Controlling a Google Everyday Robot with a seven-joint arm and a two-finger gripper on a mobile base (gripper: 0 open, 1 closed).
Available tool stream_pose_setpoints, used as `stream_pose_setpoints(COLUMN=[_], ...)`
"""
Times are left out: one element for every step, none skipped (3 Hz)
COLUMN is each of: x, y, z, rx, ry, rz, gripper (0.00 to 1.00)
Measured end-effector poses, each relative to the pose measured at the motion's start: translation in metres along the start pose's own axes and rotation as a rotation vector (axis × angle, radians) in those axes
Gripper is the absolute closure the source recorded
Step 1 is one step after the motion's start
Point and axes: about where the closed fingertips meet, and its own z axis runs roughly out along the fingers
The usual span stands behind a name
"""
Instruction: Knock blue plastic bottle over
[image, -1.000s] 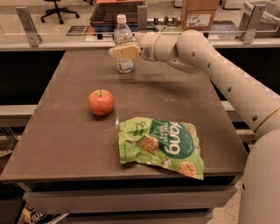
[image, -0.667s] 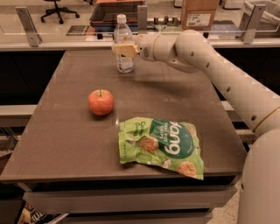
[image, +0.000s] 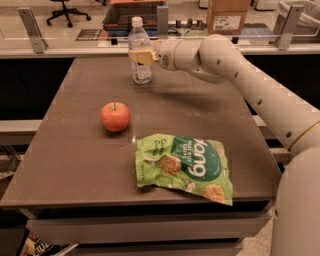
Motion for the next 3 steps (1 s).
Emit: stream_pose_setpoints(x=[0.0002,0.0002,-0.007], y=[0.0018,0.0019,0.0008], z=[0.002,0.0021,-0.0033], rx=[-0.004,-0.004,0.008], ry=[0.0,0.0,0.035], rz=[0.0,0.0,-0.014], gripper=[1.0,1.0,1.0])
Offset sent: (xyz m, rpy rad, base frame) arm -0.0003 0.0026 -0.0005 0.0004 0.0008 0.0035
